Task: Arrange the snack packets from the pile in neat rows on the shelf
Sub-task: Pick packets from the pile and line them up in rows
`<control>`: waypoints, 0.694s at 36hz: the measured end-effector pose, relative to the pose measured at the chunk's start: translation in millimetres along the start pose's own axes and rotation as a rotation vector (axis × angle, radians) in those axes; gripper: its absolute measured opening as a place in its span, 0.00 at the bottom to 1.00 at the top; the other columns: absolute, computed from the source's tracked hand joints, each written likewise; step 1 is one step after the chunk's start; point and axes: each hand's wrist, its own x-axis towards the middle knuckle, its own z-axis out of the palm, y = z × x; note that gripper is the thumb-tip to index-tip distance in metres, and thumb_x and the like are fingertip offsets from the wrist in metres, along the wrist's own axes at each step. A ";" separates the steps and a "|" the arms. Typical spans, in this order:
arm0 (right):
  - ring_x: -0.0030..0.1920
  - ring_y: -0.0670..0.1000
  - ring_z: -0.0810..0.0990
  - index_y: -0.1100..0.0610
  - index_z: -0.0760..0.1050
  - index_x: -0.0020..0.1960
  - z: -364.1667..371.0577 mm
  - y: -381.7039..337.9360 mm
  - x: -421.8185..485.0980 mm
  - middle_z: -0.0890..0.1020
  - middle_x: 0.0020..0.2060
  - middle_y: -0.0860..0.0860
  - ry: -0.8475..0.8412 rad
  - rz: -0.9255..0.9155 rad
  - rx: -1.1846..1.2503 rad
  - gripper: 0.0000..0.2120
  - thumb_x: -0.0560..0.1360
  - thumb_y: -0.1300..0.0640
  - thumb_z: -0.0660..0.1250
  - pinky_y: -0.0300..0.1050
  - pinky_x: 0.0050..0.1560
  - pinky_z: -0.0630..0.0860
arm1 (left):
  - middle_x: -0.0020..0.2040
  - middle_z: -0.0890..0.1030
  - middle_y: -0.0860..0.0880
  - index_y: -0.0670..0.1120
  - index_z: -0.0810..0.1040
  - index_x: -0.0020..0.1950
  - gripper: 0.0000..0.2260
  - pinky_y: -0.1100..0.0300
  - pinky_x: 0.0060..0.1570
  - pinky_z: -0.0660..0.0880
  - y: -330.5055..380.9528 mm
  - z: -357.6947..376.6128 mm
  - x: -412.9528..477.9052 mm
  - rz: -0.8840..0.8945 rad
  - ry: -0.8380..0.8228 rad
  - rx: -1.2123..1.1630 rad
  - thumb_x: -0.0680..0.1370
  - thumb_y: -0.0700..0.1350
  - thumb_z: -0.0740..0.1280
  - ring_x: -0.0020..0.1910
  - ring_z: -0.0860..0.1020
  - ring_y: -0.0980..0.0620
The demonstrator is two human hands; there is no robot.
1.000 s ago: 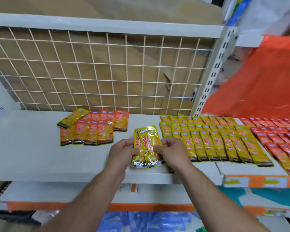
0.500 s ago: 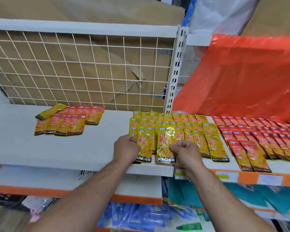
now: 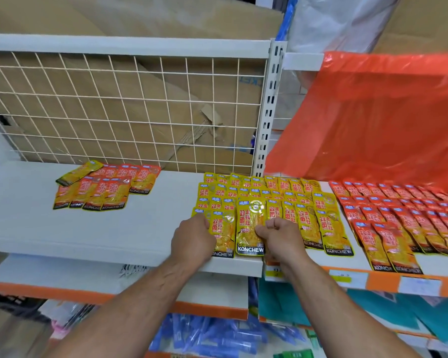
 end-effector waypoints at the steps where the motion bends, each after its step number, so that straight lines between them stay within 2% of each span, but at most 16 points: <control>1: 0.22 0.48 0.65 0.55 0.70 0.32 1.7 1.7 1.9 0.68 0.21 0.46 -0.005 0.003 -0.007 0.16 0.75 0.61 0.72 0.42 0.31 0.64 | 0.47 0.80 0.49 0.52 0.73 0.47 0.10 0.59 0.40 0.71 -0.7 0.1 -0.8 0.002 -0.001 -0.006 0.69 0.40 0.67 0.46 0.78 0.46; 3: 0.23 0.49 0.66 0.55 0.70 0.31 5.6 3.6 4.7 0.70 0.23 0.49 -0.010 -0.002 -0.038 0.16 0.75 0.61 0.72 0.40 0.31 0.62 | 0.46 0.80 0.50 0.51 0.73 0.47 0.10 0.59 0.40 0.70 -1.2 -2.0 -2.9 0.010 0.005 -0.013 0.69 0.40 0.67 0.45 0.77 0.46; 6: 0.27 0.51 0.71 0.56 0.73 0.32 13.4 2.9 8.4 0.75 0.27 0.52 -0.023 -0.006 -0.118 0.14 0.73 0.59 0.73 0.41 0.32 0.65 | 0.43 0.79 0.51 0.50 0.73 0.47 0.07 0.57 0.40 0.73 -2.2 -8.3 -5.6 0.058 0.053 -0.013 0.71 0.42 0.65 0.43 0.77 0.47; 8: 0.28 0.53 0.72 0.56 0.73 0.32 19.7 1.4 10.2 0.76 0.27 0.53 -0.023 -0.009 -0.184 0.14 0.73 0.58 0.73 0.44 0.33 0.68 | 0.43 0.79 0.52 0.51 0.73 0.46 0.05 0.57 0.41 0.73 -4.1 -12.5 -6.6 0.102 0.094 0.004 0.72 0.43 0.64 0.43 0.76 0.48; 11: 0.27 0.53 0.71 0.55 0.68 0.27 27.1 -1.8 8.7 0.72 0.24 0.53 -0.020 -0.043 -0.324 0.18 0.72 0.58 0.72 0.52 0.31 0.73 | 0.46 0.77 0.52 0.51 0.74 0.48 0.04 0.57 0.42 0.72 -9.8 -16.8 -8.1 0.148 0.138 0.025 0.74 0.45 0.64 0.45 0.76 0.49; 14: 0.26 0.52 0.67 0.55 0.65 0.26 30.1 -2.1 6.7 0.67 0.22 0.50 -0.017 -0.078 -0.493 0.20 0.73 0.58 0.71 0.44 0.28 0.64 | 0.47 0.76 0.51 0.50 0.77 0.52 0.07 0.57 0.44 0.72 -16.0 -19.4 -10.8 0.172 0.153 0.058 0.75 0.47 0.65 0.48 0.76 0.49; 16: 0.27 0.52 0.67 0.57 0.67 0.29 31.0 -1.8 5.5 0.69 0.24 0.51 0.001 -0.098 -0.586 0.17 0.73 0.57 0.69 0.42 0.28 0.61 | 0.49 0.76 0.50 0.49 0.78 0.53 0.08 0.57 0.44 0.72 -19.3 -20.4 -12.7 0.174 0.150 0.078 0.75 0.47 0.65 0.49 0.75 0.49; 20: 0.30 0.52 0.70 0.60 0.74 0.34 34.2 -3.1 3.1 0.74 0.29 0.52 0.047 -0.140 -0.754 0.12 0.73 0.55 0.67 0.42 0.29 0.63 | 0.50 0.77 0.49 0.49 0.78 0.56 0.10 0.58 0.46 0.72 -25.9 -22.8 -17.2 0.163 0.143 0.089 0.76 0.48 0.65 0.51 0.75 0.50; 25: 0.36 0.54 0.73 0.57 0.74 0.44 33.1 -6.3 -1.9 0.74 0.33 0.49 0.078 -0.197 -0.899 0.05 0.74 0.56 0.65 0.41 0.27 0.61 | 0.51 0.77 0.49 0.49 0.78 0.57 0.10 0.56 0.49 0.74 -32.4 -27.3 -23.3 0.150 0.137 0.084 0.77 0.50 0.65 0.52 0.75 0.49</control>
